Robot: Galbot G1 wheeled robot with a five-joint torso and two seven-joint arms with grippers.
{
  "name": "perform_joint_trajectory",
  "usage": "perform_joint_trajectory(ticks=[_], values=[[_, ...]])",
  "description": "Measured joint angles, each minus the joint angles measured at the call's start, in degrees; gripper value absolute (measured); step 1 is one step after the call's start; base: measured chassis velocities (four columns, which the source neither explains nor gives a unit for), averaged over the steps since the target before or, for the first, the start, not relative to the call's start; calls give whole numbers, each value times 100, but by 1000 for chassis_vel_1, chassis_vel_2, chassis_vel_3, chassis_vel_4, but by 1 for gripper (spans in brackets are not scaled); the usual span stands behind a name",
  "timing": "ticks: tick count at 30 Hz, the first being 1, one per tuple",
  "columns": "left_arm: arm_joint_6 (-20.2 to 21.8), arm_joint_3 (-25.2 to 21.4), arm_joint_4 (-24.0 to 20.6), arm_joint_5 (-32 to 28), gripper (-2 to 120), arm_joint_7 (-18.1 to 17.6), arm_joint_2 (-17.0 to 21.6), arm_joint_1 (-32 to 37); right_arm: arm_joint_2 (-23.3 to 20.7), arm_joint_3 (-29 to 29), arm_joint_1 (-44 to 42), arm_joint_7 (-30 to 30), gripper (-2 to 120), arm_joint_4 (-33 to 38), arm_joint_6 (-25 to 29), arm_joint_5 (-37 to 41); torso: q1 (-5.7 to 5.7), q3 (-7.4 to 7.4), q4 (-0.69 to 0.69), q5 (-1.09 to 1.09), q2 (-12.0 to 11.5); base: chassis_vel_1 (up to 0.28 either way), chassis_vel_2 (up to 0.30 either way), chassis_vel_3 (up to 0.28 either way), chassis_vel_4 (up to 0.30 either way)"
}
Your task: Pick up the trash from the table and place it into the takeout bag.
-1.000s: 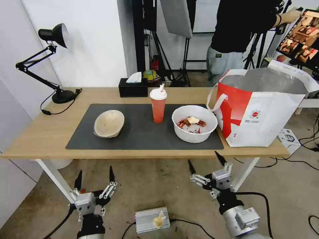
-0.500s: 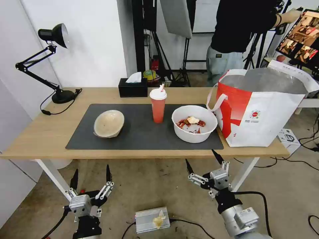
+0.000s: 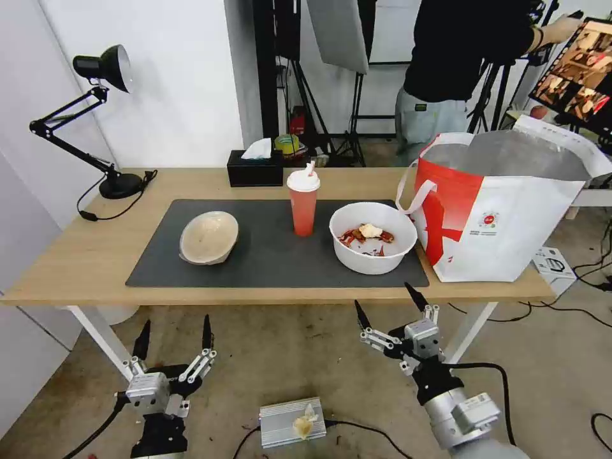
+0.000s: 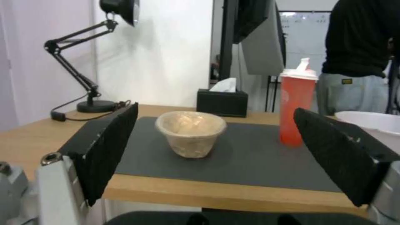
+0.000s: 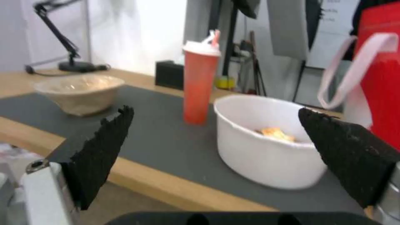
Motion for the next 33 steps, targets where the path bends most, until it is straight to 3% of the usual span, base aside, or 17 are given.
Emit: perform_joint_trajectory(ticks=[13,33], values=[[30,-180,39,-302,100,274,74,-35,-847,128,803,-200,100,-218,15,700,1,0,1,0,0,0,0,0,0],[-28,-277,199,-334,100,316,-64,-111,-2251,-148,2547,-715,100,-916,7,1546,1,0,0,1,0,0,0,0,0]])
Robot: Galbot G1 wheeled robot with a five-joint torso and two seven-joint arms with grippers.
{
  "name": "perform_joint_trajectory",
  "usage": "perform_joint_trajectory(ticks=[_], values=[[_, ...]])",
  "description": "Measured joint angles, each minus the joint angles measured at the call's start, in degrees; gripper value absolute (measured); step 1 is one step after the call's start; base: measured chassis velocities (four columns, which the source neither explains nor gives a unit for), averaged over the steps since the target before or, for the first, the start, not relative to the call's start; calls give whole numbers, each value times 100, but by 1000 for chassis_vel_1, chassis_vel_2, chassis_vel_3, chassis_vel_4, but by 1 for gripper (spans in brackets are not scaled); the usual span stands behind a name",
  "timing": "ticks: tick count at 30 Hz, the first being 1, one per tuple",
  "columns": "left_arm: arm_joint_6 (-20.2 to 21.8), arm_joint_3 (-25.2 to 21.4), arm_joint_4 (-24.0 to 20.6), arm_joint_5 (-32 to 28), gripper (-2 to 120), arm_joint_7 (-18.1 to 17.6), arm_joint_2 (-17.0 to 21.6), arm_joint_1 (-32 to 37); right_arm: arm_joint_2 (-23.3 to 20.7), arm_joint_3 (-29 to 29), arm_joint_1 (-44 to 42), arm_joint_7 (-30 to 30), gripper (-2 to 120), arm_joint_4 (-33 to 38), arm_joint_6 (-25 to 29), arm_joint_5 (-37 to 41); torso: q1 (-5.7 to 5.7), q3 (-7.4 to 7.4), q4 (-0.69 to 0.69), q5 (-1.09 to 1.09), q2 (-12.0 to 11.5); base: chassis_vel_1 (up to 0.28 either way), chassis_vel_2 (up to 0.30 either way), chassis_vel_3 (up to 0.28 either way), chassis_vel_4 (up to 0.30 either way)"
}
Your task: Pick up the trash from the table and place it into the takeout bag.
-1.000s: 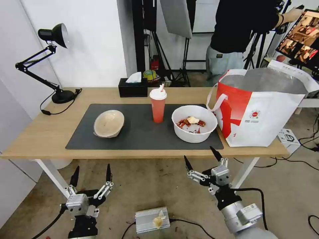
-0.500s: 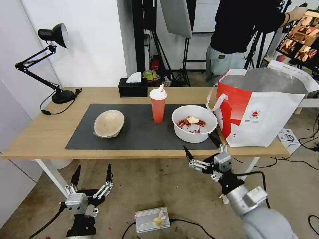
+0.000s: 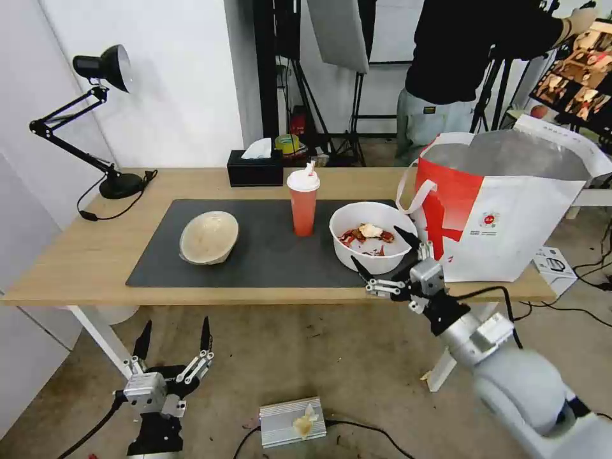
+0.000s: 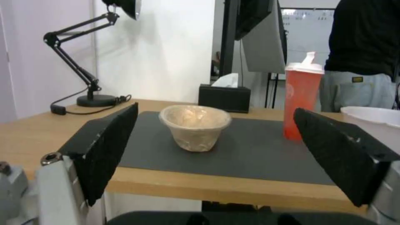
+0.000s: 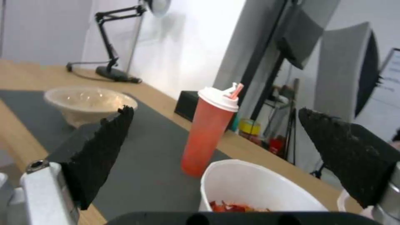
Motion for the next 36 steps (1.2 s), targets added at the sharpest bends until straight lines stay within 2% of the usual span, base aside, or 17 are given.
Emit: perform_joint_trajectory(ticks=[4,8,15,18,21,25,36], values=[[-1,-21,57,2,100,-4,37,-62,-317,-46,313,-138,100,-233,-6,66,0,0,0,-1,0,0,0,0,0],[-55,-9,122,2,100,-5,101,-88,-715,-150,763,-577,100,-601,-15,176,0,0,0,-1,0,0,0,0,0],[-68,-13,165,8,100,-10,132,-133,-1039,-351,1408,-1218,100,-1044,-159,397,0,0,-2,0,0,0,0,0,0],[-75,-11,180,10,100,-11,133,-133,-1083,-412,1572,-1378,100,-1174,-166,440,0,0,0,-1,0,0,0,0,0],[-111,12,197,28,100,-13,113,-124,-1155,-637,2082,-2171,100,-1615,-178,516,0,0,0,-1,0,0,0,0,0],[-114,15,198,46,100,-13,98,-118,-1132,-806,2369,-2651,100,-1870,-184,520,0,0,0,0,0,0,0,0,0],[-100,-16,194,80,100,-20,59,-98,-1100,-1303,3098,-3423,100,-2374,-198,470,0,0,0,-1,0,0,0,0,0]])
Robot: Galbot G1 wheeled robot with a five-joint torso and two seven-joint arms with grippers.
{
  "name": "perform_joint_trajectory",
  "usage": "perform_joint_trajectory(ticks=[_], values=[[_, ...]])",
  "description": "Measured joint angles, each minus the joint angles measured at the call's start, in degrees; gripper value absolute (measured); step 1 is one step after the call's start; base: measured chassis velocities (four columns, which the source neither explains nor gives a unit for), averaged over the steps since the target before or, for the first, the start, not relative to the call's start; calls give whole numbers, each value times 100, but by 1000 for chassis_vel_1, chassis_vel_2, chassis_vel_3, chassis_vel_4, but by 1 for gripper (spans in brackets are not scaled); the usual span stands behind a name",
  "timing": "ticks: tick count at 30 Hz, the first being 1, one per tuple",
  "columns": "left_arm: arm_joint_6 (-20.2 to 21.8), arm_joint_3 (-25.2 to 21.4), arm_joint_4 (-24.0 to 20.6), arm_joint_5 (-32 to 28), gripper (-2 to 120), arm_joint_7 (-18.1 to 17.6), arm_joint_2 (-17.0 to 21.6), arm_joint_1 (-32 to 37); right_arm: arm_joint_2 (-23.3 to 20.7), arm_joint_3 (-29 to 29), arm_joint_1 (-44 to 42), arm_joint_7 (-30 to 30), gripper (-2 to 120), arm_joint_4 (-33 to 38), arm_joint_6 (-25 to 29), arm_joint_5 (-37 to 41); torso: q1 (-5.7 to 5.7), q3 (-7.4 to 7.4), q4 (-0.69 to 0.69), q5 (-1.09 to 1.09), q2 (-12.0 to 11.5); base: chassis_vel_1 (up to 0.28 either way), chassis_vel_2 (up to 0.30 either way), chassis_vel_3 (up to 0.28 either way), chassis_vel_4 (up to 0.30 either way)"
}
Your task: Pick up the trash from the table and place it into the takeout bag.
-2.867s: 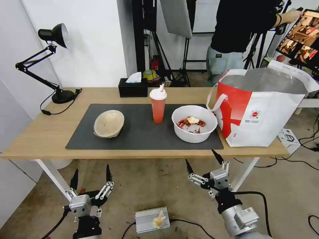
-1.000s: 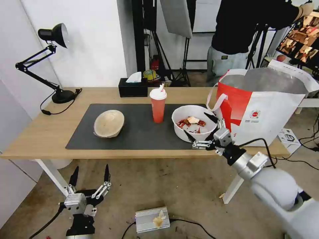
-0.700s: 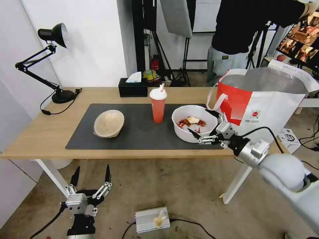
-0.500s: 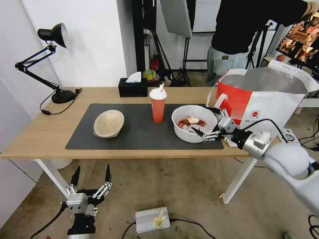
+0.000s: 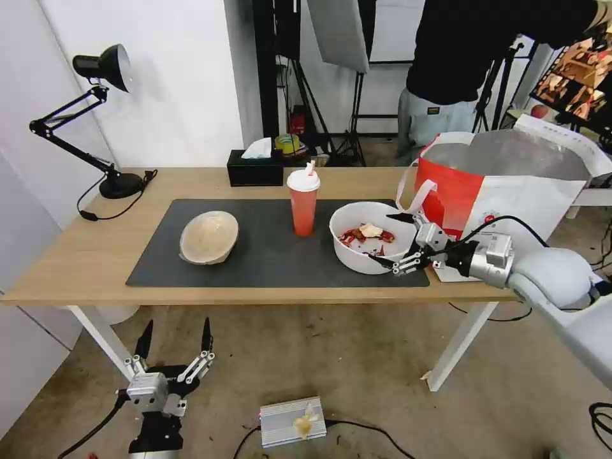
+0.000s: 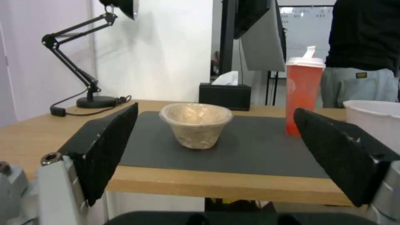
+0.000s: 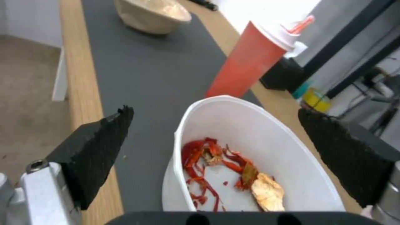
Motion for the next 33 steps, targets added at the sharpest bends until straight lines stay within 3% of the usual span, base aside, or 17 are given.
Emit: perform_joint_trajectory(ticks=[17,32,33], values=[[-3,-10,-23,171,100,-66,-127,48,274,-967,1382,-1193,100,-914,111,-247,0,0,0,-1,0,0,0,0,0],[5,-27,-2,236,100,-121,-142,56,320,-1027,1451,-1281,100,-985,111,-320,0,0,0,0,0,0,0,0,0],[5,-30,0,240,100,-129,-176,57,374,-1115,1512,-1552,100,-1085,115,-437,-1,-1,-5,-5,1,0,0,0,0]])
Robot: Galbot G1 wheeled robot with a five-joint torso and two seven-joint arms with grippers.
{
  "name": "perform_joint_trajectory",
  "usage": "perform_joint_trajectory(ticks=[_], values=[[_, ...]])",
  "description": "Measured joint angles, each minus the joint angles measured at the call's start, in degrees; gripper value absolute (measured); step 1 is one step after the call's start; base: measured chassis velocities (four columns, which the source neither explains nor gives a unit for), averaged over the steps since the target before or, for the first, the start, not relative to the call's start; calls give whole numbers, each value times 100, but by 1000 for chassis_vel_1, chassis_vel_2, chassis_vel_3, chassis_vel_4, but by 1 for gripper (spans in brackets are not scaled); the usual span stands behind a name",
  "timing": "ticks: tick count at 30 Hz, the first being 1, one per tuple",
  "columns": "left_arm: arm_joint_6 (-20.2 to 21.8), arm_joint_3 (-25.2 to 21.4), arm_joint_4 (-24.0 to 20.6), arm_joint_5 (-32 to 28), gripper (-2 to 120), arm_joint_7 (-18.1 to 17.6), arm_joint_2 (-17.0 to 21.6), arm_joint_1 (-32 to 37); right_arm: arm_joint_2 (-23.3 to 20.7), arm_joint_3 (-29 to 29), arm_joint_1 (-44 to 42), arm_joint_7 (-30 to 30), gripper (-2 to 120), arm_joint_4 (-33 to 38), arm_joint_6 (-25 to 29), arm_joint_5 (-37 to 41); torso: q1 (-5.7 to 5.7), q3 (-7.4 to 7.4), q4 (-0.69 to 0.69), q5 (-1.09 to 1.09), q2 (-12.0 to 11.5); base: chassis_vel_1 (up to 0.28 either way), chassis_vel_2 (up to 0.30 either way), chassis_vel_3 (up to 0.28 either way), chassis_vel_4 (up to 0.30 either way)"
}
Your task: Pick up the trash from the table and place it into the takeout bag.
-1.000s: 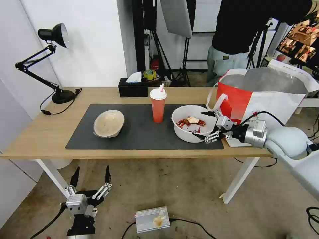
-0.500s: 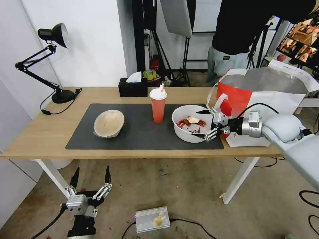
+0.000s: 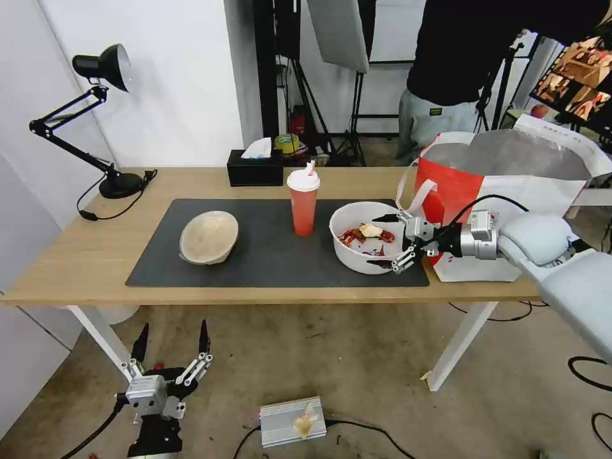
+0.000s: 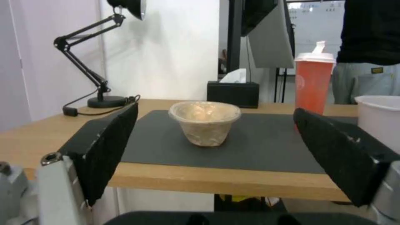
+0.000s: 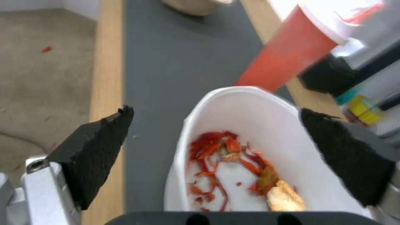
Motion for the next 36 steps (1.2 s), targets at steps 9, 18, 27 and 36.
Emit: perform_joint_trajectory(ticks=[9,18,27,36], values=[[-2,-7,23,28,100,-5,-78,-7,416,-506,472,-676,100,-741,2,-350,0,2,4,5,-1,0,0,0,0],[-15,-35,18,13,100,-12,-83,-5,567,-667,644,-736,100,-984,23,-369,0,1,4,4,0,0,0,0,0],[-15,-20,36,9,100,-13,-89,-23,626,-745,775,-704,100,-1128,38,-374,1,1,5,4,-1,0,0,0,0],[-16,-21,58,5,100,-13,-77,-30,648,-751,786,-683,100,-1224,71,-393,1,1,5,4,-1,0,0,0,0]])
